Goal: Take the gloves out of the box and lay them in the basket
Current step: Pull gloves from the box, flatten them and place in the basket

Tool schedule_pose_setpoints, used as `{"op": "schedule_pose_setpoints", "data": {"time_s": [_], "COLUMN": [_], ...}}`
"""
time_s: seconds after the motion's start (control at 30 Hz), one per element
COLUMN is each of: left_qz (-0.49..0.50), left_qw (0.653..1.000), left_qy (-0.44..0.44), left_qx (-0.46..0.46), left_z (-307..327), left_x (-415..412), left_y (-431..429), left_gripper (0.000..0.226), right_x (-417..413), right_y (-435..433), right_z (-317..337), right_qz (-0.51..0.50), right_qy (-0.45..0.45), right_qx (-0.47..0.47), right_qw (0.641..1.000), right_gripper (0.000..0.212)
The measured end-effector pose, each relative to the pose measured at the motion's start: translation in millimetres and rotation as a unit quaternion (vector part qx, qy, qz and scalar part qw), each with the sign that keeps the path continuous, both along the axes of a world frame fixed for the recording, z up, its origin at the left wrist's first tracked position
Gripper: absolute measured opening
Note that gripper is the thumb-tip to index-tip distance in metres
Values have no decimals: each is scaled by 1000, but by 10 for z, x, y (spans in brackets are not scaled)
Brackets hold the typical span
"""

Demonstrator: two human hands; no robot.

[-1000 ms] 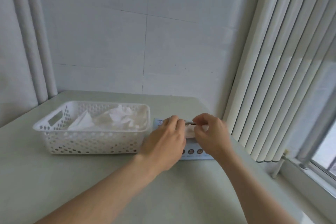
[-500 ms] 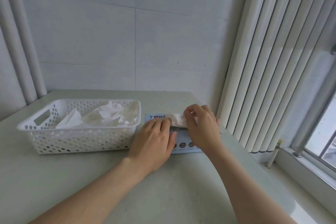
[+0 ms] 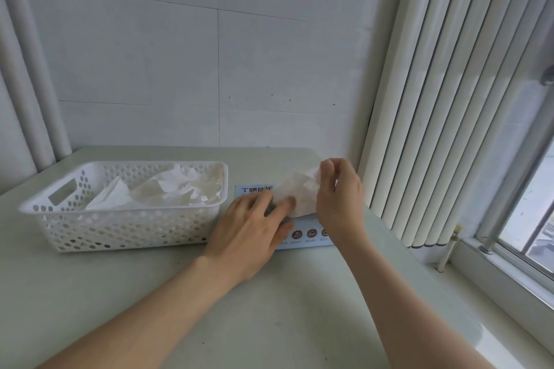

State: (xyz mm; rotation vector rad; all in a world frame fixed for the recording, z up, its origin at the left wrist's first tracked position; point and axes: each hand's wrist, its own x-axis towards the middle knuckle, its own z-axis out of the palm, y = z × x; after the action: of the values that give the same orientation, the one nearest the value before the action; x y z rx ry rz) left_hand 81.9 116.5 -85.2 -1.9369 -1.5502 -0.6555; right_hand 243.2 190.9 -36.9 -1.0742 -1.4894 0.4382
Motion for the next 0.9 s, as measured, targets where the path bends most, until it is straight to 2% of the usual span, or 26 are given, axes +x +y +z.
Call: {"op": "schedule_pose_setpoints", "data": {"time_s": [0.23,0.43,0.57,0.67,0.73,0.83,0.9], "left_qz": [18,31,2,-33,-80,-152,-218], "left_qw": [999,996,997,982,955,892,840], "left_qy": [11,0,-41,-154,-273,-424,-493], "left_qx": [-33,-87,-65,-105,-85,-29,-62], "left_z": [7,41,66,178,284,491,645], "left_x": [8,16,28,37,45,68,91], "left_y": [7,-6,-52,-105,-142,-213,-268], "left_gripper": [44,54,38,25,37,41,37], "right_x": [43,29,24,4,-19,-25,-22], "right_y": [-134,-383,-452,-425,-431,-475,-516], "right_z": [167,371,403,360,353,357,374], "right_qz": [-46,-35,-17,25,65,114,139], "right_qy": [103,116,92,55,51,85,122], "right_qx": [110,220,229,156,64,-44,-87], "right_qw": [988,968,969,986,995,989,979], "right_gripper": [21,15,14,18,18,9,7]}}
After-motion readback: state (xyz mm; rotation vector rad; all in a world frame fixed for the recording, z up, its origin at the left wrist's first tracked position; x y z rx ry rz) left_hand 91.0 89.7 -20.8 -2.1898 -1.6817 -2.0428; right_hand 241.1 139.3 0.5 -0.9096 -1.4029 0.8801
